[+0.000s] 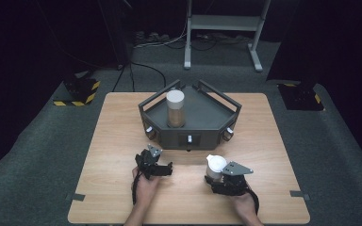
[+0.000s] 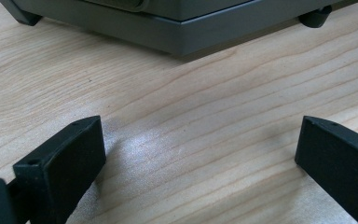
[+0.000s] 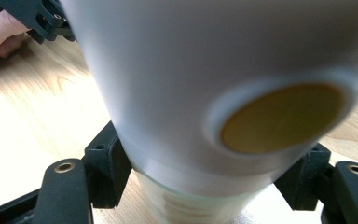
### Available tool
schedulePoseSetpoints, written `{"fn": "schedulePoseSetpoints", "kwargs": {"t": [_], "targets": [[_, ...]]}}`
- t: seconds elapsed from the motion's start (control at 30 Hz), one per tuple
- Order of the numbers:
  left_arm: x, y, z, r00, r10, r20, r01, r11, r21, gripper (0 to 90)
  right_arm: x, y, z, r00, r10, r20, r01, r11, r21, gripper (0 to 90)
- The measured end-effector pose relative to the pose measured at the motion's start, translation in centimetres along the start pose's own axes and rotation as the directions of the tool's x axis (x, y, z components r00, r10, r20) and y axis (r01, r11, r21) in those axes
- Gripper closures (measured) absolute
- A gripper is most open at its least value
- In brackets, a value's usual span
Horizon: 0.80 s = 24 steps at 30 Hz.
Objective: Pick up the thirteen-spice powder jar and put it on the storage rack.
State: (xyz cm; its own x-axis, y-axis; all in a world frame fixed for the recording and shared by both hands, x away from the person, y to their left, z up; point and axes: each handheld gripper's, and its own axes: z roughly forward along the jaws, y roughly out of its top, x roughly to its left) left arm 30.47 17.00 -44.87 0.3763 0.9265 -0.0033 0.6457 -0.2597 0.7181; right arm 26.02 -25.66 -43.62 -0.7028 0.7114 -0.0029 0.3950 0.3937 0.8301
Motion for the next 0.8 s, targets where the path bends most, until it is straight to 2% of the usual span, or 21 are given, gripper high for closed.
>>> {"fn": "schedulePoseSetpoints", "kwargs": {"t": [0.33,0.53,0.8], "targets": [[0.0,0.0,0.0,1.0000,0.001,0.000,-0.001,1.0000,0.000,1.7,-0.4,0.5,-0.2,0.9995,0.031,0.004,-0.031,1.000,-0.005,30.3],[0.0,0.0,0.0,1.0000,0.001,0.000,-0.001,1.0000,0.000,1.7,-0.4,1.1,-0.3,0.9999,0.011,0.008,-0.011,1.000,0.000,30.4],[0.0,0.0,0.0,1.0000,0.000,0.000,0.000,1.0000,0.000,1.7,-0.6,1.9,-0.4,0.9999,0.009,0.012,-0.009,1.000,-0.003,30.3]]}}
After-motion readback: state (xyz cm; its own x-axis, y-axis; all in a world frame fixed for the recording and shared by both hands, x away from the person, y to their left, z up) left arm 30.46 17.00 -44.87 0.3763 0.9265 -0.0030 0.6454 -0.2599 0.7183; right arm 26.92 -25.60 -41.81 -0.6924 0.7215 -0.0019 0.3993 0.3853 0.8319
